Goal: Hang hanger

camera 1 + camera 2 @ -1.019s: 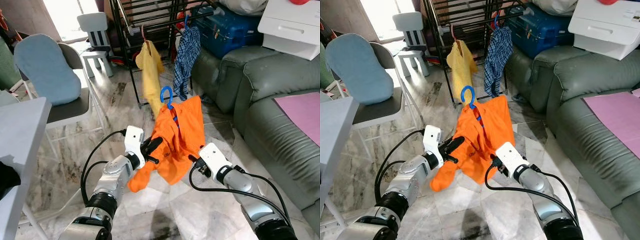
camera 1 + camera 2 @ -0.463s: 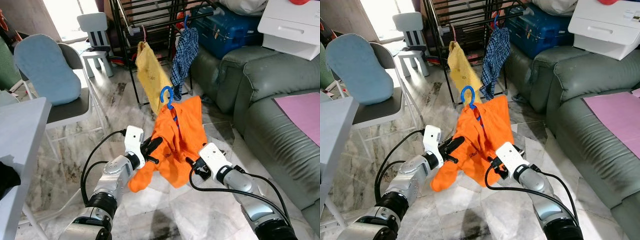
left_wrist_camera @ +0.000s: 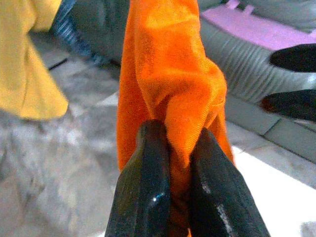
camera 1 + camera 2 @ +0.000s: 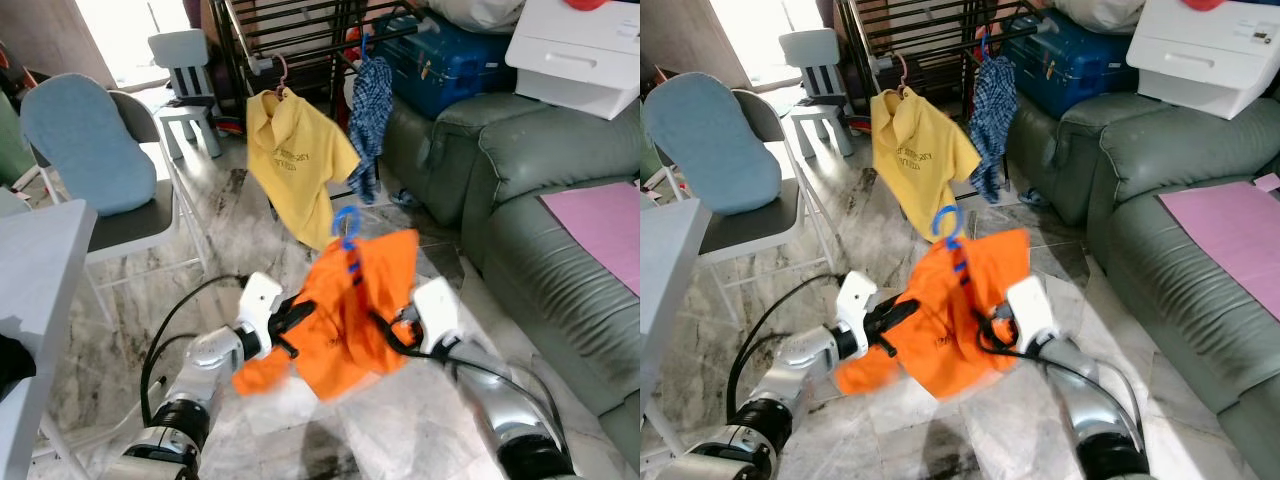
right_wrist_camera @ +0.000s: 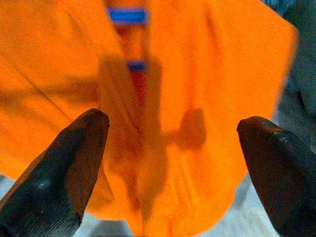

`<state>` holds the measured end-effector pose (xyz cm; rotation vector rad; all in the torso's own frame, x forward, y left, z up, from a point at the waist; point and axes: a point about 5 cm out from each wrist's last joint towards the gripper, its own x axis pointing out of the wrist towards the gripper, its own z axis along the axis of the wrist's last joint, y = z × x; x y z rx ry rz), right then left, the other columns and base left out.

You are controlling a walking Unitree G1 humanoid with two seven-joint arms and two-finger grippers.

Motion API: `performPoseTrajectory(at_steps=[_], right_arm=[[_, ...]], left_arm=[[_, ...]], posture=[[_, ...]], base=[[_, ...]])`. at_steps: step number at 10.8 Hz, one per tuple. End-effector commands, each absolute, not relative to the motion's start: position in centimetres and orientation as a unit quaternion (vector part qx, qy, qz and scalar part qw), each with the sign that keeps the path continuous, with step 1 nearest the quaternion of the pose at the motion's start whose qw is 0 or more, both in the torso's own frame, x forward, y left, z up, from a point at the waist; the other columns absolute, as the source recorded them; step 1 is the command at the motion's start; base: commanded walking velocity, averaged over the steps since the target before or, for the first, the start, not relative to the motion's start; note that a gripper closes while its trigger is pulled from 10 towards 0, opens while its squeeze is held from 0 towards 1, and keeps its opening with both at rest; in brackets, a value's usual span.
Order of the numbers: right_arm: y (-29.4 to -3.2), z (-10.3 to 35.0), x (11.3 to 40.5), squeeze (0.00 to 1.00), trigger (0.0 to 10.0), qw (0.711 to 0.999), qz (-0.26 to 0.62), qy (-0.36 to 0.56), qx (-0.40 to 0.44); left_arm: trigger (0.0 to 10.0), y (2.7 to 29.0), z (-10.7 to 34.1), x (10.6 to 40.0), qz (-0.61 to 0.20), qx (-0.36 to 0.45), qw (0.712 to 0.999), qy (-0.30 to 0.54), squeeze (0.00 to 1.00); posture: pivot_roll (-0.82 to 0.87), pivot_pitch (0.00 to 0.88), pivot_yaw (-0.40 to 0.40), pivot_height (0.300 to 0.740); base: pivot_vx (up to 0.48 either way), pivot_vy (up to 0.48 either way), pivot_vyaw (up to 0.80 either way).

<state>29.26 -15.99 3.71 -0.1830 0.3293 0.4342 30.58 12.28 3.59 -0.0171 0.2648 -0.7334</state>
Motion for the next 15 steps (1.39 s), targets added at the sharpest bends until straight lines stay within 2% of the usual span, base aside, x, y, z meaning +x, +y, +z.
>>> performPoseTrajectory(at_steps=[1,3,4,5,15], right_arm=[[-16.1,4.0,29.4,1.0,10.0,0.959,0.218,0.157,-0.092],[-17.4,6.1,29.2,1.0,10.0,0.91,0.331,0.105,-0.227],[-18.6,7.9,29.4,0.8,10.0,0.878,0.379,0.088,-0.28],[-19.4,9.1,29.5,0.38,10.0,0.856,0.411,0.086,-0.302],[-19.4,9.1,29.5,0.38,10.0,0.856,0.411,0.086,-0.302]], left_arm=[[0.0,13.4,4.1,31.0,-0.34,-0.002,0.934,0.112,0.0],[0.0,14.1,4.4,30.4,-0.401,0.063,0.909,0.098,0.0],[0.0,14.3,4.5,29.8,-0.451,0.095,0.882,0.096,0.0],[0.0,14.2,4.6,29.3,-0.498,0.125,0.854,0.088,0.0],[0.0,14.2,4.6,29.3,-0.498,0.125,0.854,0.088,0.0]], posture=[[-0.28,0.0,0.103,0.74],[-0.26,0.0,0.091,0.74],[-0.27,0.0,0.096,0.74],[-0.27,0.0,0.102,0.74],[-0.27,0.0,0.102,0.74]], base=[[0.0,0.0,0.0],[0.0,0.0,0.0],[0.0,0.0,0.0],[0.0,0.0,0.0],[0.0,0.0,0.0]])
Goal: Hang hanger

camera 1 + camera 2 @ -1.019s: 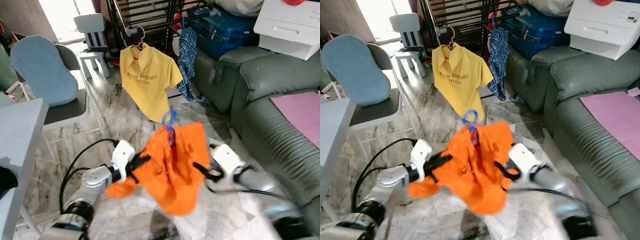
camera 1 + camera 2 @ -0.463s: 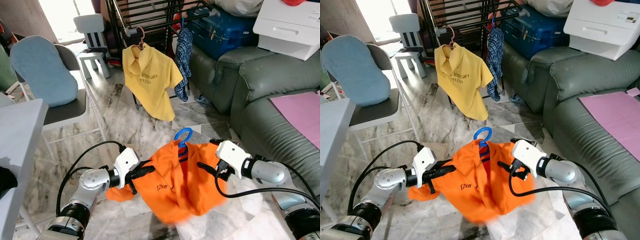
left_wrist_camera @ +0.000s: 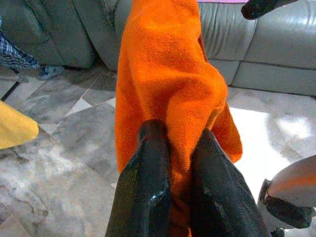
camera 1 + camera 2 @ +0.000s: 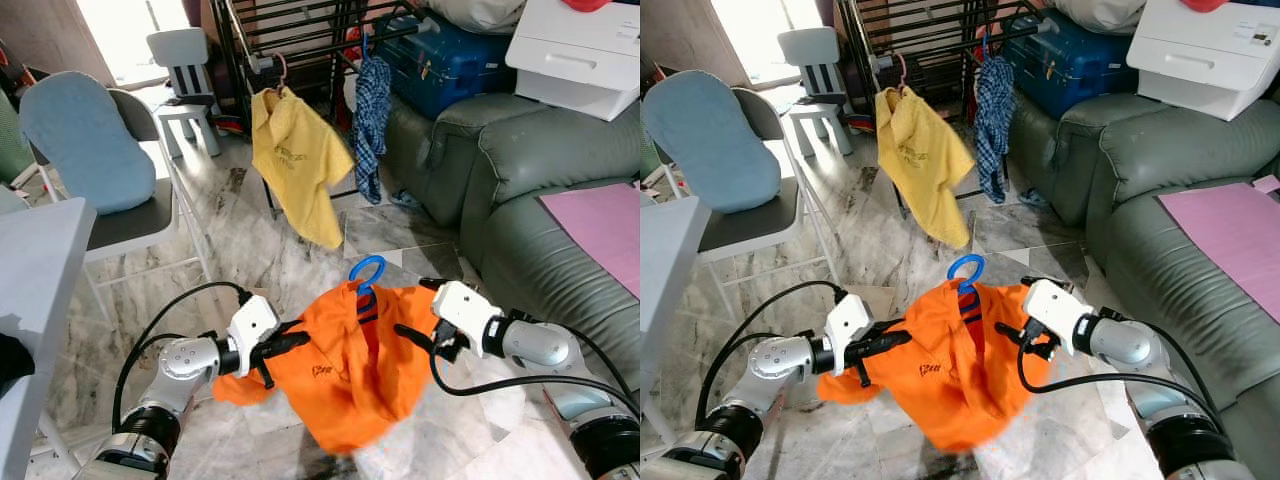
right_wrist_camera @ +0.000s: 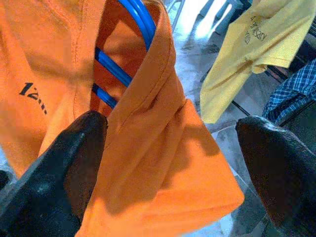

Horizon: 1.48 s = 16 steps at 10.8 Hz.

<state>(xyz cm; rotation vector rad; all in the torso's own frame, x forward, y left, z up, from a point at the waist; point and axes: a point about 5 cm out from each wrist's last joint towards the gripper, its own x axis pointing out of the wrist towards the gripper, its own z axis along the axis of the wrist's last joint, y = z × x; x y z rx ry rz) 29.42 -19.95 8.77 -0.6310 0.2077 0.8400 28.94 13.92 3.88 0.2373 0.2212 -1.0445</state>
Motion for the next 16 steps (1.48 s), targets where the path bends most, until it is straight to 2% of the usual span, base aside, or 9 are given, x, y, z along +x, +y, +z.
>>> performPoseTrajectory(at_steps=[1,2,3,4,5,6,7,12,16], right_arm=[[-19.4,9.1,29.5,0.38,10.0,0.856,0.411,0.086,-0.302],[-20.4,9.9,30.2,0.0,10.0,0.825,0.459,0.112,-0.311],[-20.5,10.0,30.5,0.0,10.0,0.832,0.445,0.105,-0.314],[-20.5,10.3,31.4,0.0,10.0,0.865,0.392,0.079,-0.302],[-19.9,10.1,31.5,0.0,10.0,0.879,0.384,0.077,-0.272],[-19.3,9.1,30.9,0.0,10.0,0.868,0.402,0.082,-0.281],[-19.1,8.8,30.5,0.0,10.0,0.856,0.42,0.081,-0.289],[-22.2,12.1,32.2,0.0,10.0,0.808,0.476,0.119,-0.328],[-23.1,10.9,31.8,0.0,10.0,0.779,0.516,0.186,-0.303]], left_arm=[[0.0,14.2,4.6,29.3,-0.498,0.125,0.854,0.088,0.0],[0.0,12.0,6.1,29.4,-0.548,0.13,0.826,0.029,0.0],[0.0,11.8,6.3,29.5,-0.551,0.131,0.824,0.024,0.0],[0.0,12.0,6.1,29.7,-0.534,0.125,0.836,0.031,0.0],[0.0,12.2,6.1,30.0,-0.511,0.109,0.852,0.034,0.0],[0.0,12.3,6.0,30.1,-0.5,0.088,0.861,0.033,0.0],[0.0,12.3,6.0,29.8,-0.507,0.087,0.857,0.03,0.0],[0.0,13.3,5.6,29.2,-0.54,0.134,0.83,0.046,0.0],[0.0,12.5,6.7,28.9,-0.582,0.145,0.8,0.01,0.0]], posture=[[-0.27,0.0,0.102,0.74],[-0.26,0.0,0.108,0.74],[-0.26,0.0,0.109,0.74],[-0.27,0.0,0.107,0.74],[-0.28,0.0,0.11,0.74],[-0.28,0.0,0.109,0.74],[-0.27,0.0,0.104,0.74],[-0.24,0.0,0.076,0.74],[-0.23,0.0,0.082,0.74]], base=[[0.0,0.0,0.0],[0.0,0.0,0.0],[0.0,0.0,0.0],[0.0,0.0,0.0],[0.0,0.0,0.0],[0.0,0.0,0.0],[0.0,0.0,0.0],[0.0,0.0,0.0],[0.0,0.0,0.0]])
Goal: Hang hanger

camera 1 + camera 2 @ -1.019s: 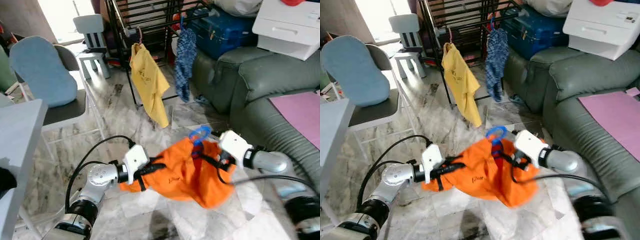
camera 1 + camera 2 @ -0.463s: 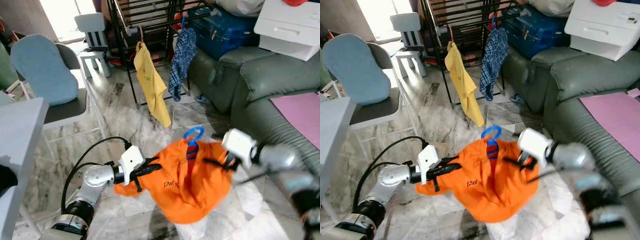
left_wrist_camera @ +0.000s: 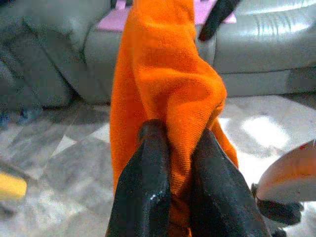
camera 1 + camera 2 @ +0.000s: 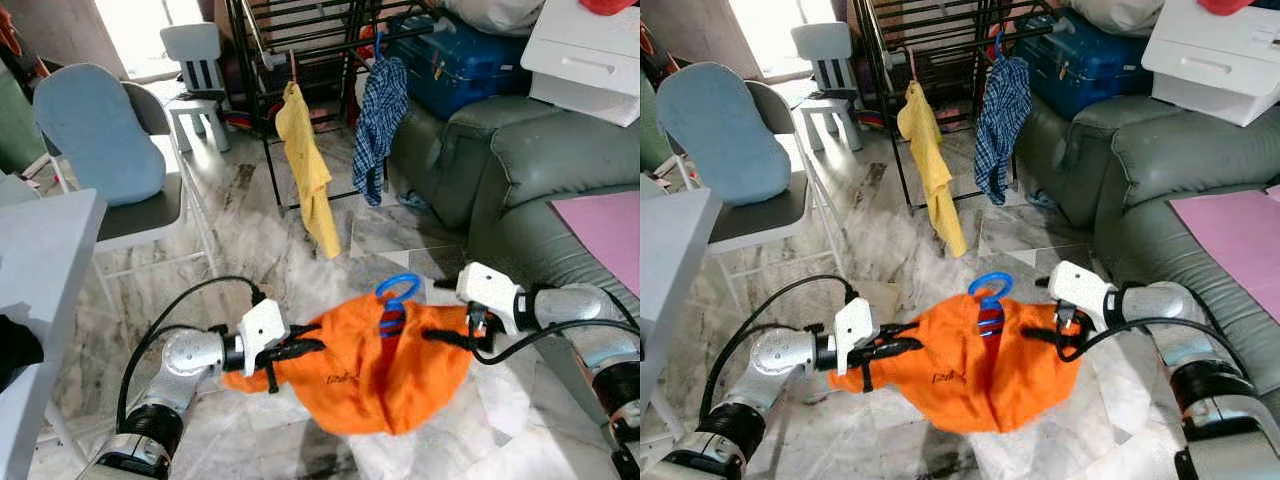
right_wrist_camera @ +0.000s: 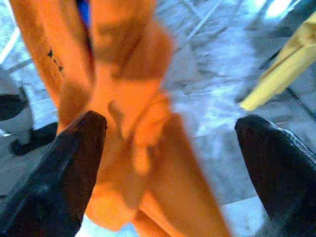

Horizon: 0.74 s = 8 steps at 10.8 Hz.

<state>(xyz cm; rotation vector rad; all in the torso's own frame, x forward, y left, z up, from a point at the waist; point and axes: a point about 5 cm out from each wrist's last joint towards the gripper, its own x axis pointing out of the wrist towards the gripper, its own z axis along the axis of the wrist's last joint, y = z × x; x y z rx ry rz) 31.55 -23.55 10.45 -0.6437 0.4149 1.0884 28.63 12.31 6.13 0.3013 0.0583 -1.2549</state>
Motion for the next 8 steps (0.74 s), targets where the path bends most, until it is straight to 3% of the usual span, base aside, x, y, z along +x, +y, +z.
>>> performPoseTrajectory(at_steps=[1,2,8], right_arm=[[-22.6,10.5,31.8,0.0,0.5,0.772,0.529,0.191,-0.295],[-22.3,10.5,31.9,0.0,0.0,0.769,0.537,0.193,-0.288],[-23.0,11.2,31.5,0.0,0.0,0.763,0.561,0.193,-0.255]], left_arm=[[0.0,12.1,7.2,28.9,-0.588,0.141,0.796,-0.002,0.0],[0.0,12.0,7.3,28.8,-0.59,0.14,0.795,-0.005,0.0],[0.0,12.4,6.7,28.7,-0.59,0.14,0.795,0.015,0.0]], posture=[[-0.23,0.0,0.08,0.74],[-0.22,0.0,0.079,0.74],[-0.23,0.0,0.092,0.74]], base=[[0.0,0.0,0.0],[0.0,0.0,0.0],[0.0,0.0,0.0]])
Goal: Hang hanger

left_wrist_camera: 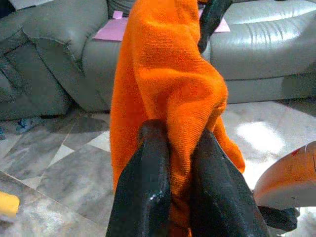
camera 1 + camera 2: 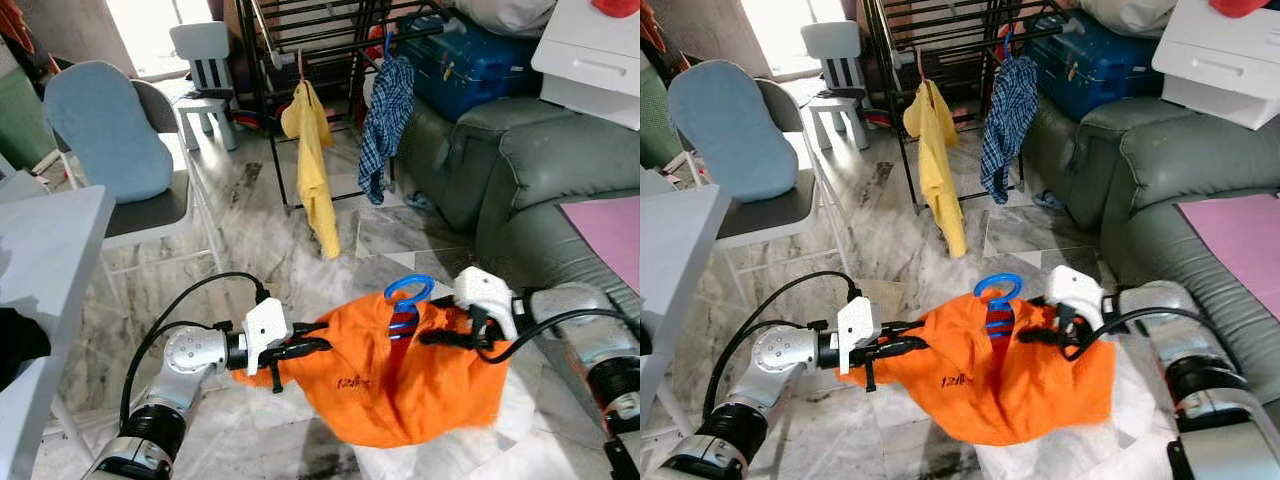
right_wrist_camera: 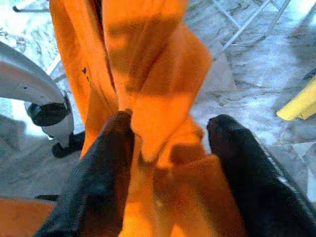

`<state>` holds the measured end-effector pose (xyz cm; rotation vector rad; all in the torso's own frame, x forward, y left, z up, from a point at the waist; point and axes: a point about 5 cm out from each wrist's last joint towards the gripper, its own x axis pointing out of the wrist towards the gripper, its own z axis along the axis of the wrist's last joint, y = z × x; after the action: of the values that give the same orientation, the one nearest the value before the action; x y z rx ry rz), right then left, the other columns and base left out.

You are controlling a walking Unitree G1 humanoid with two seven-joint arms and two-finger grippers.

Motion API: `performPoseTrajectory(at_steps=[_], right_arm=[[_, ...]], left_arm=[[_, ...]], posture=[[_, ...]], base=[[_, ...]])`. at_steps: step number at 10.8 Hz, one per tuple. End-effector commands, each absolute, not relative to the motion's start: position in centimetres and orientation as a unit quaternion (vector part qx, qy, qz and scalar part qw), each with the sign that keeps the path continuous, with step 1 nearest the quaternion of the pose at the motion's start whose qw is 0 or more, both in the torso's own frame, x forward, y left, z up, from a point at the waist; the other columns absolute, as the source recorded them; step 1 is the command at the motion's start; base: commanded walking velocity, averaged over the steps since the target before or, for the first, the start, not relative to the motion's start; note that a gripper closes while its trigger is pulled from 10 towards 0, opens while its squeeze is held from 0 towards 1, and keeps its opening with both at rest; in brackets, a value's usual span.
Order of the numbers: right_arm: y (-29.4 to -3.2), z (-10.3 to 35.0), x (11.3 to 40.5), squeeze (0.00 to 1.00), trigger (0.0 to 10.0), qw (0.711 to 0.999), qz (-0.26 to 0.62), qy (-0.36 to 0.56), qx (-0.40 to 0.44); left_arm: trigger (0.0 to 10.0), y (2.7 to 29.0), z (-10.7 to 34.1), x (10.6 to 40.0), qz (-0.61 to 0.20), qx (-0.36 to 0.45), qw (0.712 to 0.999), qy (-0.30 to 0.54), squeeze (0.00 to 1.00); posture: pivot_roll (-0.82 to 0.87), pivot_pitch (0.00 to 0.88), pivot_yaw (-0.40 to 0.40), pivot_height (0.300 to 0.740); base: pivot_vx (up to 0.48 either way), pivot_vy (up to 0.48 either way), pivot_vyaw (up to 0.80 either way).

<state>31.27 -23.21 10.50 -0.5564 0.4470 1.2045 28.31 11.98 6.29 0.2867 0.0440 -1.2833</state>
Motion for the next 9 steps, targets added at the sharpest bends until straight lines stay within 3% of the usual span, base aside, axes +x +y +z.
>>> performPoseTrajectory(at_steps=[1,9], right_arm=[[-23.1,11.3,31.5,0.0,0.0,0.764,0.56,0.191,-0.257],[-23.3,10.1,29.8,0.0,0.0,0.721,0.611,0.244,-0.216]], left_arm=[[0.0,12.5,6.6,28.7,-0.59,0.14,0.795,0.018,0.0],[0.0,12.3,6.6,28.9,-0.581,0.138,0.802,0.017,0.0]], posture=[[-0.24,0.0,0.093,0.74],[-0.24,0.0,0.085,0.74]], base=[[0.0,0.0,0.0],[0.0,0.0,0.0]])
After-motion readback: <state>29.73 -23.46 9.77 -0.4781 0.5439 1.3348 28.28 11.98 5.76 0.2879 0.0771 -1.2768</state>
